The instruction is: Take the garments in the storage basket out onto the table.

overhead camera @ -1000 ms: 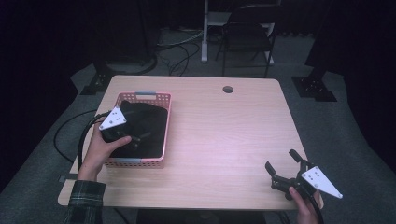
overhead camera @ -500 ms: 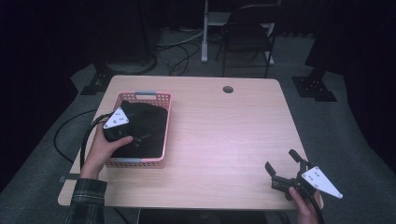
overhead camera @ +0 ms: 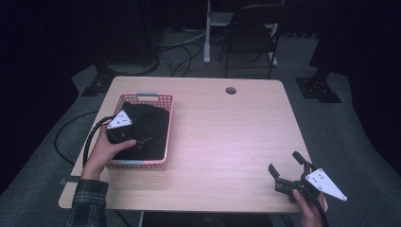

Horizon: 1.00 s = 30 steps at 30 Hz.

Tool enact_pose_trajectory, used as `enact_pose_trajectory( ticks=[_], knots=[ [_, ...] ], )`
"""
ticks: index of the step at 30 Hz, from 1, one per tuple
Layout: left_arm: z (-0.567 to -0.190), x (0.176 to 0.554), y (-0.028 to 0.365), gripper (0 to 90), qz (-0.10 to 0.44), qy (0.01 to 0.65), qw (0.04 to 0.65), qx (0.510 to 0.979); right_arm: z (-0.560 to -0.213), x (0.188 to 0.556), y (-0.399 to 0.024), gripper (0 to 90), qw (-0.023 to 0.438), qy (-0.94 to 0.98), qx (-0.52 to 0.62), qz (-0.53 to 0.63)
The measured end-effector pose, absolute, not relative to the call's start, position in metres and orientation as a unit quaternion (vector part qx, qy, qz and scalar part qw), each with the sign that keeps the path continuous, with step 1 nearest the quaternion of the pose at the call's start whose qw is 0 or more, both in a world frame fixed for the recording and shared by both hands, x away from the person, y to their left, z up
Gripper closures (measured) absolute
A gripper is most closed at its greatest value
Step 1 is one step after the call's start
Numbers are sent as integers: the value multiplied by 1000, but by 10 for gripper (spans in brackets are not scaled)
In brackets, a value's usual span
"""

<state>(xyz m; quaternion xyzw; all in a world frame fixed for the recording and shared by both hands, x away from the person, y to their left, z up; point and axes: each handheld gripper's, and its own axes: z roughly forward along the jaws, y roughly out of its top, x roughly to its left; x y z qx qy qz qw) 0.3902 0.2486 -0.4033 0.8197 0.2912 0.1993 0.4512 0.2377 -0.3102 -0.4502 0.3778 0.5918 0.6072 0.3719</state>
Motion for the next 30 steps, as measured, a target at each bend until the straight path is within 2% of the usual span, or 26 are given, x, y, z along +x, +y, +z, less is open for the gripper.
enact_pose_trajectory(
  ticks=[28,30],
  knots=[
    [-417,396,238,0,162,342,363,852,-450,238,-310,14,370,593,375,608],
    [-418,397,238,24,158,344,357,854,-450,238,-310,15,370,593,375,609]
  ],
)
